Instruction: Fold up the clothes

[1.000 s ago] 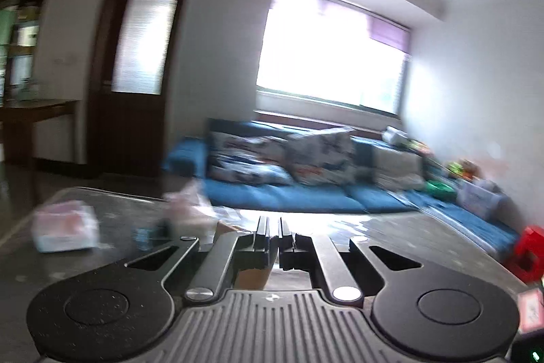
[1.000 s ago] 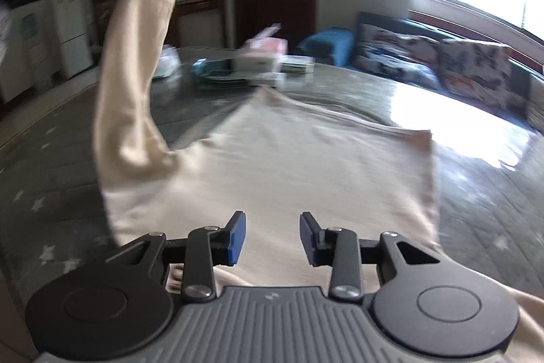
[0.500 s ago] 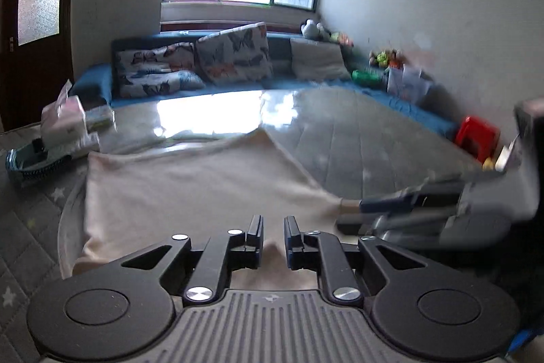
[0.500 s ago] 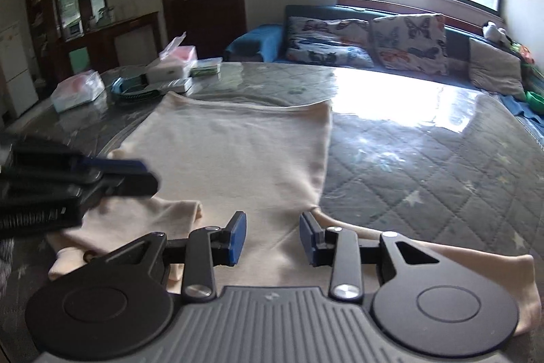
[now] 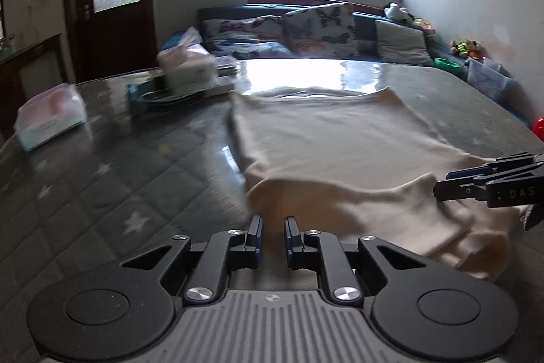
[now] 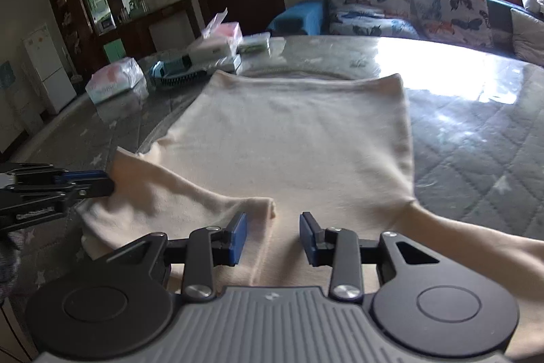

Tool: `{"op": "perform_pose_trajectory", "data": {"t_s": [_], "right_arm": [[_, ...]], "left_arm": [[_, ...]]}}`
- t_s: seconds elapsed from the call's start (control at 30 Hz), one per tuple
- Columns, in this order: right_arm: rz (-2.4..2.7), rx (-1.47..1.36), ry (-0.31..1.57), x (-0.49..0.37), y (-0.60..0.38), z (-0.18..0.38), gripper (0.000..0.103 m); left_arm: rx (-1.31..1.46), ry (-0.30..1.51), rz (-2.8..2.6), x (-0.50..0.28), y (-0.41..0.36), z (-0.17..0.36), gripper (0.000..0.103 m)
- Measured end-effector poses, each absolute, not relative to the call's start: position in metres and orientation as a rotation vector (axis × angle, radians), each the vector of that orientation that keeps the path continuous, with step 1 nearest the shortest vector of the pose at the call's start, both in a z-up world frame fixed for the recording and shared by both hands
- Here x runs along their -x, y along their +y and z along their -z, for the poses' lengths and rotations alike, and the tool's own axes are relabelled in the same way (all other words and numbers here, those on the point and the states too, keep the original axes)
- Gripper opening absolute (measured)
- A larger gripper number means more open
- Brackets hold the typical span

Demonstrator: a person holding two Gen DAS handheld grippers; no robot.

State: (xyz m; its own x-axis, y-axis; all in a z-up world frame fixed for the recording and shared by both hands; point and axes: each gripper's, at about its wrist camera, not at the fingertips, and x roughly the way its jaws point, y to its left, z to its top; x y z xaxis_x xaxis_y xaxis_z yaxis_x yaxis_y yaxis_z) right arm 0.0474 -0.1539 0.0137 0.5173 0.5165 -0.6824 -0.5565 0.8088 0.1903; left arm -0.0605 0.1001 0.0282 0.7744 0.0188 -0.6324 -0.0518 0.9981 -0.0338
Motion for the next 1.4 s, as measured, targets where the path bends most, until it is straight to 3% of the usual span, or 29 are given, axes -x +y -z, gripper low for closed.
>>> {"op": "perform_pose_trajectory", "data": {"t_s": [0.1,0.13,0.23,0.7,1.4], "right_arm": [[-0.644,0.065,0.795,-0.046,-0.148,-0.013,0.02],[-0.646,0.065,0.796,-0.045,-0.147,-0.014,0.011],[-0.644,0.068,0.791,-0.043,-0.144,-0.017,0.004],[-0.545,0.18,0.596,-0.024,-0.143,-0.069,0.003],[-0.559,0.224,0.743,-0.044,-0.144,-0.024,0.009]], "left_arm": [[0.056,0.68,-0.054,0.069,0.109,-0.033,0.019],[0.05,0.679,-0.064,0.071,0.112,-0.035,0.022],[0.034,0.684,-0.09,0.075,0.121,-0.041,0.023],[-0.153,0.677,-0.179,0.111,0.152,-0.082,0.029],[0.005,0.704,0.071,0.013,0.079,-0.025,0.023]]}}
